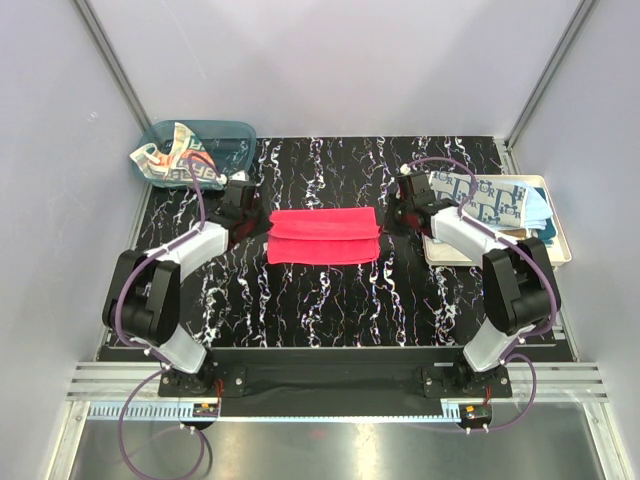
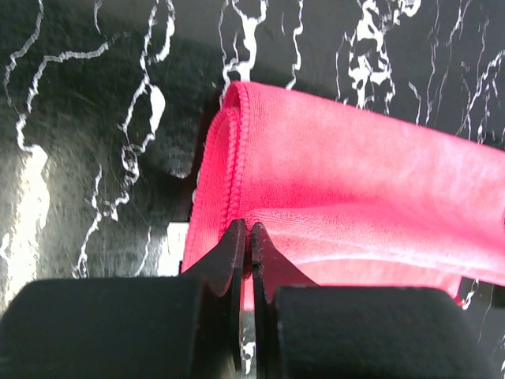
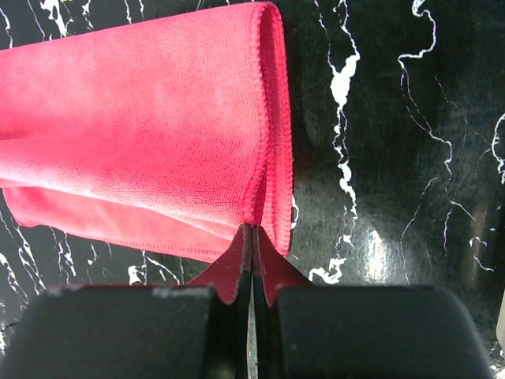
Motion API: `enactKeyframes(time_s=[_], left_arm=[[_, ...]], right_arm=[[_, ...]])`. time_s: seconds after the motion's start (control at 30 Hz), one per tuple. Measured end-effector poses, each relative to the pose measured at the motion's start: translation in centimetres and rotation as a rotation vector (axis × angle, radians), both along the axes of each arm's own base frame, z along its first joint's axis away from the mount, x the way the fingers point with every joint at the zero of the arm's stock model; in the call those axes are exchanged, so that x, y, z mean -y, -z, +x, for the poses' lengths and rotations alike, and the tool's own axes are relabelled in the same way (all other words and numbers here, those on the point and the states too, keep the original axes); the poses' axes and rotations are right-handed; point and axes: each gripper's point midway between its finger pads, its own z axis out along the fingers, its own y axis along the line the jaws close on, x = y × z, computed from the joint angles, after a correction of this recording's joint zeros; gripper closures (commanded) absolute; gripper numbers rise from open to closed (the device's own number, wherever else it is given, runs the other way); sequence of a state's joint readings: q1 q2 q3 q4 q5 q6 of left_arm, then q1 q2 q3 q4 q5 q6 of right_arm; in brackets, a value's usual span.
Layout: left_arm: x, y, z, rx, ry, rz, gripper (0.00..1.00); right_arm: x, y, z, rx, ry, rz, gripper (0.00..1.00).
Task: Fold and stack the towels
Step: Fold the towel
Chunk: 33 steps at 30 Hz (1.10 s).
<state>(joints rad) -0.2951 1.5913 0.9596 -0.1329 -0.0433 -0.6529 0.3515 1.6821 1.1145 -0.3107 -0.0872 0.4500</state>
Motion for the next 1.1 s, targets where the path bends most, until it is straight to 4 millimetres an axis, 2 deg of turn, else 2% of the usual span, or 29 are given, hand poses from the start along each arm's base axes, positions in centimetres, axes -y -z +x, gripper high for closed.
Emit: enactKeyframes(time_s=[0.33,0.9,0.97,1.0,1.1], left_arm=[[0.3,0.3,-1.7,-0.003,0.018,0.002,1.0],[-0.4,2.8,-3.8,-0.049,0.02,0.018,1.0],[-0.4,3.0,-4.0,-0.054,0.02,0.019,0.95],[-0.4,3.1,-4.1,-0.055,0.021,0.019,0.92],[-0.5,3.1,-4.4,-0.055,0.026,0.017,0.74]], right_arm=[[0.5,0.6,-0.9,-0.012,0.01,-0.016,1.0],[0.3,2.1,-2.6,-0.041,0.005,-0.016,1.0],[0.3,2.2,-2.7,-0.042,0.005,-0.015,1.0],[0.3,2.3,-2.8,-0.043,0.004,-0.014,0.95],[0.4,2.6,-3.0,-0.047,0.007,-0.012,0.88]])
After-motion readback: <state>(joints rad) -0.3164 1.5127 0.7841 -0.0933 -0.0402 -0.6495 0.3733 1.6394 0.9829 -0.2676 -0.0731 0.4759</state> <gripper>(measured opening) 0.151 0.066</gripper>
